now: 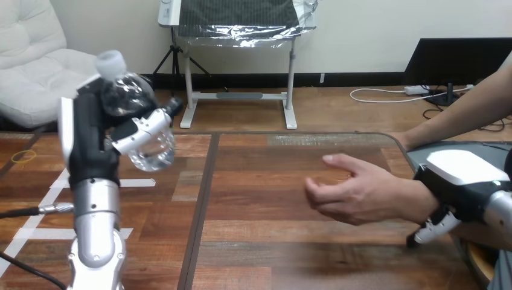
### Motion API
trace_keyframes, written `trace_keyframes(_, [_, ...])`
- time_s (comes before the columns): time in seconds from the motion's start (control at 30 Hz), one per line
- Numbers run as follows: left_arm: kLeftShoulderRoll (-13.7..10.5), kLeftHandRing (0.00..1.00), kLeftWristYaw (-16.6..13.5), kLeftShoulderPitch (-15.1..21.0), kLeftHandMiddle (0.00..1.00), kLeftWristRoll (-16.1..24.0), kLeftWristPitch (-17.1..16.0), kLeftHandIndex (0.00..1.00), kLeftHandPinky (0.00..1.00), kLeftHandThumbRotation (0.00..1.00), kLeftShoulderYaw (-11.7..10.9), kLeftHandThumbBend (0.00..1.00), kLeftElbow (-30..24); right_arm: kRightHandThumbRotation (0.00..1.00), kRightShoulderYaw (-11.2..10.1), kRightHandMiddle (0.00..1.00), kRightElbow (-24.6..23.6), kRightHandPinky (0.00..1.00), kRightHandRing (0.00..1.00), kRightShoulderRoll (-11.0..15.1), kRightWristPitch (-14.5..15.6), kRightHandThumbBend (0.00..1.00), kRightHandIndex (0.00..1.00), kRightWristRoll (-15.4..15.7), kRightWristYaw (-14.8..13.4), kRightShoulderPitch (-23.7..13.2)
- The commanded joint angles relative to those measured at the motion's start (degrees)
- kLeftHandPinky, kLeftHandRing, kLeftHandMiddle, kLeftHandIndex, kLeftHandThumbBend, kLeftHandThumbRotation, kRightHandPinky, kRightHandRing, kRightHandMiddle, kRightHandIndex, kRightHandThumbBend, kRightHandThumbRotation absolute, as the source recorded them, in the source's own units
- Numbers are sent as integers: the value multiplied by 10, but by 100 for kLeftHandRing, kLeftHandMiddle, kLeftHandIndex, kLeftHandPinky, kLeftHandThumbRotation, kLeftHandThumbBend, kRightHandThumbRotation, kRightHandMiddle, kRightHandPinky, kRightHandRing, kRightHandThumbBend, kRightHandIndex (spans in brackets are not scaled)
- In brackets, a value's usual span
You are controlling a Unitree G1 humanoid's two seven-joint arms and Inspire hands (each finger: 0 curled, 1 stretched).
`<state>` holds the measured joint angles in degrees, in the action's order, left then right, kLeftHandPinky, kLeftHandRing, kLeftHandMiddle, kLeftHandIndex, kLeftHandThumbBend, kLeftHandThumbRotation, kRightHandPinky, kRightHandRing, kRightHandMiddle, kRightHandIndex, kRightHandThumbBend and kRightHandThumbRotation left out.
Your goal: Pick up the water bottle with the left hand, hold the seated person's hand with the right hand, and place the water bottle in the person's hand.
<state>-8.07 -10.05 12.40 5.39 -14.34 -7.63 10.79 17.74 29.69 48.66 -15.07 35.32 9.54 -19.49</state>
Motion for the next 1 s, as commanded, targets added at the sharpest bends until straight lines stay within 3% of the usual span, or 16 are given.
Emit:
trace_keyframes(0.0, [3, 33, 6, 20, 38, 5, -22, 40, 27, 0, 13, 66, -37, 16, -36, 23, -8, 10, 16, -16, 14, 77, 26, -28, -12, -3])
trace_keyframes(0.17, [7, 33, 9, 17, 38, 8, -24, 40, 27, 0, 18, 66, -37, 14, -41, 20, -18, 8, 14, -13, 18, 78, 23, -33, -14, -5])
trace_keyframes(0.83, [21, 33, 19, 23, 38, 5, -22, 40, 27, 0, 31, 65, -26, 17, -62, 25, -62, 13, 18, -10, 33, 81, 28, -59, 8, -17])
trace_keyframes(0.97, [24, 33, 26, 31, 38, 0, -38, 39, 27, 0, 31, 65, -8, 18, -65, 27, -74, 16, 20, -13, 41, 81, 30, -65, 16, -20])
